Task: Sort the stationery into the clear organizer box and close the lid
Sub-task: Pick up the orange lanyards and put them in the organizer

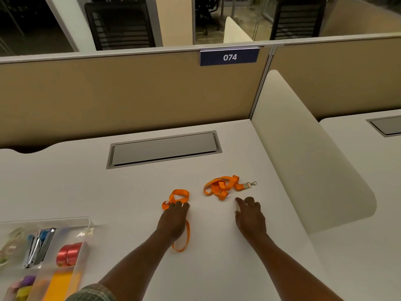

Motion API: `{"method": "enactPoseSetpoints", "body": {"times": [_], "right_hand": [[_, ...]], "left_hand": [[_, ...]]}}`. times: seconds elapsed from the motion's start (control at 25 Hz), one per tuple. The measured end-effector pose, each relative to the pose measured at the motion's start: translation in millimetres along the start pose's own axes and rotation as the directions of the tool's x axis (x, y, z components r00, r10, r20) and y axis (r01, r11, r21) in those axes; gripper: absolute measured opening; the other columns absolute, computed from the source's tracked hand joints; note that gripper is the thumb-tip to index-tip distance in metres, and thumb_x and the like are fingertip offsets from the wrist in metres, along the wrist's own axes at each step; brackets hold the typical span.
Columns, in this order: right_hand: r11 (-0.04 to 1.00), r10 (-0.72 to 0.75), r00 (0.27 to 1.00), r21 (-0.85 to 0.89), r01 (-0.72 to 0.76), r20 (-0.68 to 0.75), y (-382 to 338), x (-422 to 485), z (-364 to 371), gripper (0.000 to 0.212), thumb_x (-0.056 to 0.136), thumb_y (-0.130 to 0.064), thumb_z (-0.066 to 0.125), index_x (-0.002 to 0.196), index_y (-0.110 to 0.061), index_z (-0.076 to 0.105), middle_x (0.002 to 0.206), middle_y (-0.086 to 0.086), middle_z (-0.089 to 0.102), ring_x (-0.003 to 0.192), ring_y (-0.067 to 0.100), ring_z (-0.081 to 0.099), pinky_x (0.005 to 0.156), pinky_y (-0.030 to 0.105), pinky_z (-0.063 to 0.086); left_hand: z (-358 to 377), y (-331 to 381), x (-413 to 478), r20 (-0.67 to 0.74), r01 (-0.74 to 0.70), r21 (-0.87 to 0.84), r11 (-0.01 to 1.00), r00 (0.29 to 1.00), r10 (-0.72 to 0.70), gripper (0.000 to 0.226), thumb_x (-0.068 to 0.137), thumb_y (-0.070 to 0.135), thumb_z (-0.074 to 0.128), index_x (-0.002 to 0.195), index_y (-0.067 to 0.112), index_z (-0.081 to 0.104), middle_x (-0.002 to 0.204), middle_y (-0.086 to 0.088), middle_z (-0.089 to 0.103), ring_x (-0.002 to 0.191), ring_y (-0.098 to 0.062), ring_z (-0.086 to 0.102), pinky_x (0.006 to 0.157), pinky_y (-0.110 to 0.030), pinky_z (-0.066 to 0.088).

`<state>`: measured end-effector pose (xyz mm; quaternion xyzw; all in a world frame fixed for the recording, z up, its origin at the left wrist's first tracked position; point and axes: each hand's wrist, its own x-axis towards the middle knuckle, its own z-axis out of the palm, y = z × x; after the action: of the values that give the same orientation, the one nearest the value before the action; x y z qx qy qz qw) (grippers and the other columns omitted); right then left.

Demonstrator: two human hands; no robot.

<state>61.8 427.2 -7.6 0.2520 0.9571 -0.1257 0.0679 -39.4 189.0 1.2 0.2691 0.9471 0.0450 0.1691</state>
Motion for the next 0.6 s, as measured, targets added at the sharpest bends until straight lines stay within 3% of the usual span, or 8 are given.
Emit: {"method": "enactPoseSetpoints", "body": {"times": [0.12,0.24,0.32,0.4,0.44,0.52,0.6], "right_hand": [[0.954,0.100,0.995,0.287,-0.091,-0.017,-13.5,-7.7,-5.9,0.048,0.093,-0.028,0.058,0.140,-0.022,0.048,0.127,0.009,0.052,0.114,0.027,0.053,0.087,0.038,0.052],[0.774,0.191,0.980,0.606,-0.186,0.057,-30.4,-12.8,-8.6,0.036,0.093,-0.024,0.059,0.128,-0.018,0.059,0.111,0.013,0.064,0.101,0.030,0.063,0.090,0.042,0.054],[0.430,0.283,0.911,0.809,-0.400,0.300,-44.7,-16.4,-12.2,0.027,0.094,-0.021,0.053,0.117,-0.016,0.066,0.094,0.010,0.067,0.084,0.027,0.065,0.083,0.045,0.058],[0.066,0.248,0.830,0.846,-0.528,0.499,-56.1,-21.9,-16.7,0.025,0.092,-0.016,0.049,0.106,-0.008,0.067,0.085,0.012,0.062,0.074,0.027,0.062,0.070,0.041,0.058],[-0.027,0.222,0.814,0.838,-0.544,0.536,-60.2,-24.3,-19.9,0.024,0.092,-0.015,0.047,0.100,-0.005,0.067,0.085,0.014,0.061,0.074,0.028,0.062,0.064,0.038,0.057],[-0.061,0.176,0.817,0.835,-0.547,0.548,-69.0,-29.1,-26.9,0.023,0.092,-0.019,0.048,0.090,-0.006,0.067,0.083,0.013,0.064,0.069,0.027,0.064,0.056,0.032,0.052],[0.076,0.119,0.858,0.857,-0.509,0.499,-82.0,-34.1,-37.2,0.021,0.092,-0.022,0.051,0.091,-0.009,0.069,0.086,0.010,0.069,0.065,0.023,0.065,0.051,0.028,0.045]], "left_hand": [[-8.1,-3.6,-3.0,-0.036,0.025,-0.052,0.998,0.999,-0.027,0.026,0.094,0.009,0.044,0.114,0.016,0.058,0.119,-0.006,0.056,0.109,-0.025,0.052,0.081,-0.035,0.050],[-22.5,-4.9,-6.2,-0.117,0.029,-0.203,0.979,0.992,-0.054,0.015,0.089,0.008,0.050,0.097,0.014,0.062,0.104,-0.005,0.058,0.098,-0.024,0.055,0.075,-0.033,0.047],[-37.9,-4.3,-9.7,-0.167,0.023,-0.346,0.938,0.982,-0.085,0.014,0.085,0.008,0.053,0.091,0.012,0.065,0.095,-0.005,0.059,0.089,-0.023,0.057,0.072,-0.030,0.045],[-55.8,-3.9,-15.2,-0.198,0.011,-0.463,0.886,0.973,-0.116,0.009,0.082,0.009,0.057,0.086,0.010,0.066,0.087,-0.004,0.058,0.081,-0.020,0.056,0.065,-0.025,0.041],[-64.9,-4.3,-19.9,-0.208,0.012,-0.517,0.856,0.968,-0.139,0.007,0.082,0.010,0.059,0.083,0.010,0.066,0.084,-0.002,0.057,0.077,-0.017,0.055,0.062,-0.022,0.040],[-80.8,-5.4,-31.3,-0.218,0.018,-0.614,0.789,0.957,-0.192,0.004,0.082,0.011,0.060,0.080,0.012,0.063,0.080,0.001,0.058,0.073,-0.013,0.055,0.059,-0.018,0.039],[-93.2,-6.6,-43.5,-0.214,0.017,-0.710,0.704,0.947,-0.240,0.006,0.083,0.013,0.058,0.078,0.015,0.060,0.076,0.002,0.060,0.070,-0.011,0.055,0.059,-0.020,0.041]]}}
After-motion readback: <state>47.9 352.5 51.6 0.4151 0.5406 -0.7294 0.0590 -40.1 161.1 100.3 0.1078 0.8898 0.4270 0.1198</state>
